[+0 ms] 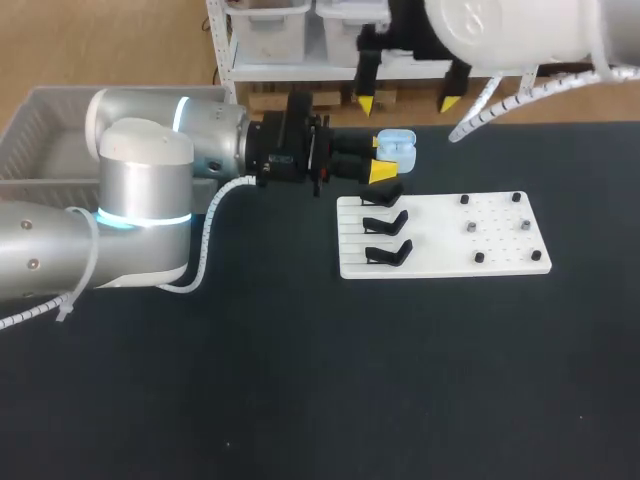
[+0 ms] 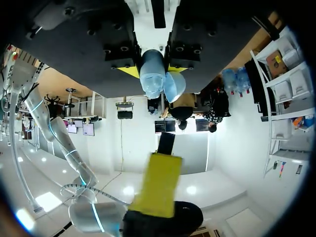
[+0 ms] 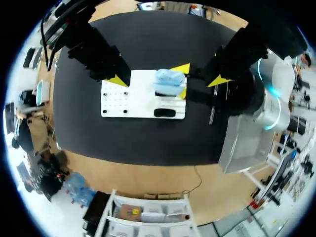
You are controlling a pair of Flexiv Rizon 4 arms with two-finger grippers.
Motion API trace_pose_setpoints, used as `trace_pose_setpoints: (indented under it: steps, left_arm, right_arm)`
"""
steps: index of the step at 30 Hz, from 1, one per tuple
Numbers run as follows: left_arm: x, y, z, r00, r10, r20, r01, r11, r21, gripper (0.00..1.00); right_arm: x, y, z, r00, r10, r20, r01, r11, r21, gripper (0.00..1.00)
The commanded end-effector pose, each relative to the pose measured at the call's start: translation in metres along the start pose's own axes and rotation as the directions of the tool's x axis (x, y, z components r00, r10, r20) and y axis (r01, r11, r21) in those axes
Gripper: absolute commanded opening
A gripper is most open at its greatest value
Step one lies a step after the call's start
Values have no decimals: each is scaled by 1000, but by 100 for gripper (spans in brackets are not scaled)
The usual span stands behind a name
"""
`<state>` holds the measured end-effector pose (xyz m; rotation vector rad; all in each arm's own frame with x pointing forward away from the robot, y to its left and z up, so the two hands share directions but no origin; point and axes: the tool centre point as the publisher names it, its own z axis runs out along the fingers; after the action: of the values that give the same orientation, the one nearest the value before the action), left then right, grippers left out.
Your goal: Pick up each earbud case from the left stands, insert the matching earbuds, close the lid, and place the case in the box.
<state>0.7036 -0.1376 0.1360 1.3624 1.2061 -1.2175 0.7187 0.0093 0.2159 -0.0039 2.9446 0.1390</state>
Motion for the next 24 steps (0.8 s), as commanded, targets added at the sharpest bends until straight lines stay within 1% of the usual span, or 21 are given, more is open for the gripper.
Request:
trace_pose_setpoints:
  steps: [1, 6, 11, 14, 18, 24]
  left_arm:
    - [0, 0, 0, 1000, 0, -1, 0, 1000, 0, 0]
    - [0, 0, 0, 1000, 0, -1, 0, 1000, 0, 0]
    - [0, 0, 0, 1000, 0, -1, 0, 1000, 0, 0]
    - [0, 0, 0, 1000, 0, -1, 0, 1000, 0, 0]
    - [0, 0, 0, 1000, 0, -1, 0, 1000, 0, 0]
    - [0, 0, 0, 1000, 0, -1, 0, 1000, 0, 0]
  right_arm:
    - [-15, -14, 17, 984, 171, 52, -172, 985, 22, 100]
    - [-31, -29, 37, 963, 262, 57, -265, 962, 62, 100]
    - [-36, -37, 50, 958, 284, 41, -286, 953, 97, 100]
    - [-33, -41, 57, 958, 286, 21, -286, 950, 121, 100]
    - [-24, -47, 64, 963, 270, 2, -267, 951, 154, 100]
    - [-10, -54, 55, 964, 267, -8, -262, 951, 162, 100]
